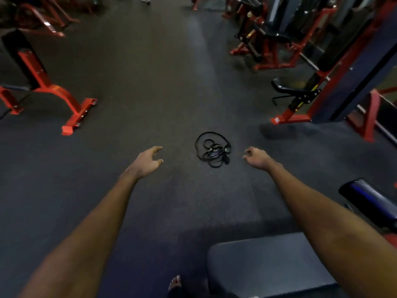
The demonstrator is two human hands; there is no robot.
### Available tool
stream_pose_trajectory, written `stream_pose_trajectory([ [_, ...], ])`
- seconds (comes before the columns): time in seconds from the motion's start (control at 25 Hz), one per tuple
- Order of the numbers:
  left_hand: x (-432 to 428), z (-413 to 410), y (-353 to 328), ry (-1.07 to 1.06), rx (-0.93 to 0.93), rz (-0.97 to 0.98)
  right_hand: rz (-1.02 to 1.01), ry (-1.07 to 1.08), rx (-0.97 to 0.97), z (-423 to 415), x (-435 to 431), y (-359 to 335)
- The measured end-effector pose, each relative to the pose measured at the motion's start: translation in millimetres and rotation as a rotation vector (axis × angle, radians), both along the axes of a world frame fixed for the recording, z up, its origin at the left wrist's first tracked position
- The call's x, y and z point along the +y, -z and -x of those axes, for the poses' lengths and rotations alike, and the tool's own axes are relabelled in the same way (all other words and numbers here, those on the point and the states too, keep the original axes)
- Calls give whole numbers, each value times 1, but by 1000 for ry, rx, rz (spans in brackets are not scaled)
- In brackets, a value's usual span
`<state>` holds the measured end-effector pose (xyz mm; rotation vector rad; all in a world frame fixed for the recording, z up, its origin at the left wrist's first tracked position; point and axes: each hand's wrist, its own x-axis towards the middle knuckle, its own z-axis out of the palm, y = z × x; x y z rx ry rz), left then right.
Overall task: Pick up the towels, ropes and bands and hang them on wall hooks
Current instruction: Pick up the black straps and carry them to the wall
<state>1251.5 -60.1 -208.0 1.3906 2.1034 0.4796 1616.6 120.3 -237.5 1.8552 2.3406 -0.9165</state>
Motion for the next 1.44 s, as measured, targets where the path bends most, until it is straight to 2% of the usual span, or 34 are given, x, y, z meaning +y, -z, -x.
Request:
stream_pose_trajectory([
  [0.24,139,68,22,147,-19,57,67,160,2,36,61,25],
  [0.52,303,92,48,296,-22,134,142,335,49,61,156,69],
  [0.84,477,146,75,425,-4,229,245,425,67,135,273,105],
  [1.12,651,207,120,596,-35,314,299,611,53,198,381,135],
  [1.44,819,213,158,831,71,458,396,842,92,233,476,178],
])
